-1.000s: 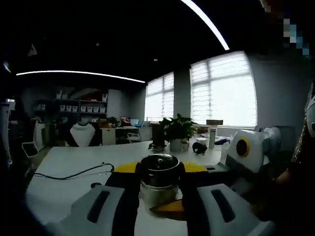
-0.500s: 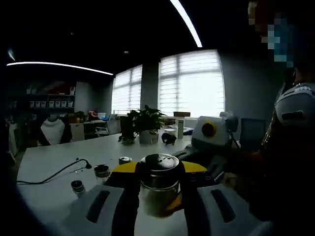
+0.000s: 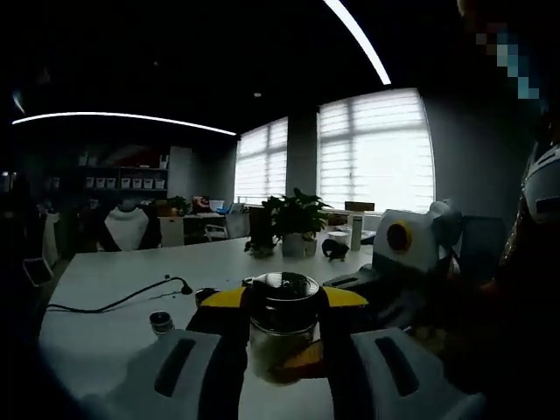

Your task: Rotate the seasoning bottle until the label or dispensing opening points toward the visible target arrow and the bottle remains upright within the marked orientation range

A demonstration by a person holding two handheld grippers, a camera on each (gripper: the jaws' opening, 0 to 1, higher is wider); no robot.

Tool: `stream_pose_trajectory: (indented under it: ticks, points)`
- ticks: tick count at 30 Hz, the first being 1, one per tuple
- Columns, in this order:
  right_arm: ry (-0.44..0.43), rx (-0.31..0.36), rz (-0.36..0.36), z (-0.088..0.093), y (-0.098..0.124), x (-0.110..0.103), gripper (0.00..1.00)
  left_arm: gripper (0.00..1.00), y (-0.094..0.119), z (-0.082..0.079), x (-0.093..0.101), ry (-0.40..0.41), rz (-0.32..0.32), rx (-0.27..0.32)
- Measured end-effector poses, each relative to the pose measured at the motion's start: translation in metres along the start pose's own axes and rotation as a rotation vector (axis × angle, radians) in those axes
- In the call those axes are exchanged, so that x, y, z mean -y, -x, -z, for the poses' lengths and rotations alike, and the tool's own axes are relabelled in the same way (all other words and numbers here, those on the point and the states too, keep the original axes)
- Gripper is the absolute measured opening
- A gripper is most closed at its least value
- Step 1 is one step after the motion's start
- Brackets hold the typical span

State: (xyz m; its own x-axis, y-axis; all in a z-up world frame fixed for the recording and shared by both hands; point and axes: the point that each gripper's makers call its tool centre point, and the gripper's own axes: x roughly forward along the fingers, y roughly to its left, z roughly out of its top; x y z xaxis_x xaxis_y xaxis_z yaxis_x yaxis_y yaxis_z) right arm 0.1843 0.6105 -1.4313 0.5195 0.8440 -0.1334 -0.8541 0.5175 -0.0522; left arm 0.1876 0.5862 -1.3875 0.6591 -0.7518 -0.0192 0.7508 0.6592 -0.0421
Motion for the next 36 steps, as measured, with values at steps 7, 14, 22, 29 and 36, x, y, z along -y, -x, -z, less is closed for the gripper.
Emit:
stream_pose_trajectory:
  ticks: [7, 14, 22, 29, 36]
  points:
    - [0.078, -0.08, -0.003, 0.022, -0.014, 0.003, 0.3, 0.31, 0.004, 0.021, -0.021, 0.058, -0.077, -0.006]
    - [0.036, -0.161, -0.02, 0.059, -0.011, 0.003, 0.28, 0.31, 0.026, 0.058, -0.06, 0.071, -0.157, -0.026]
    - [-0.017, -0.203, -0.028, 0.078, -0.01, 0.004, 0.24, 0.32, 0.044, 0.101, -0.09, 0.104, -0.148, -0.035]
    - [-0.022, -0.226, -0.041, 0.084, -0.013, -0.001, 0.23, 0.32, 0.061, 0.131, -0.107, 0.112, -0.152, -0.041]
    - [-0.026, -0.222, -0.06, 0.081, -0.022, -0.008, 0.23, 0.32, 0.056, 0.147, -0.124, 0.084, -0.166, -0.044]
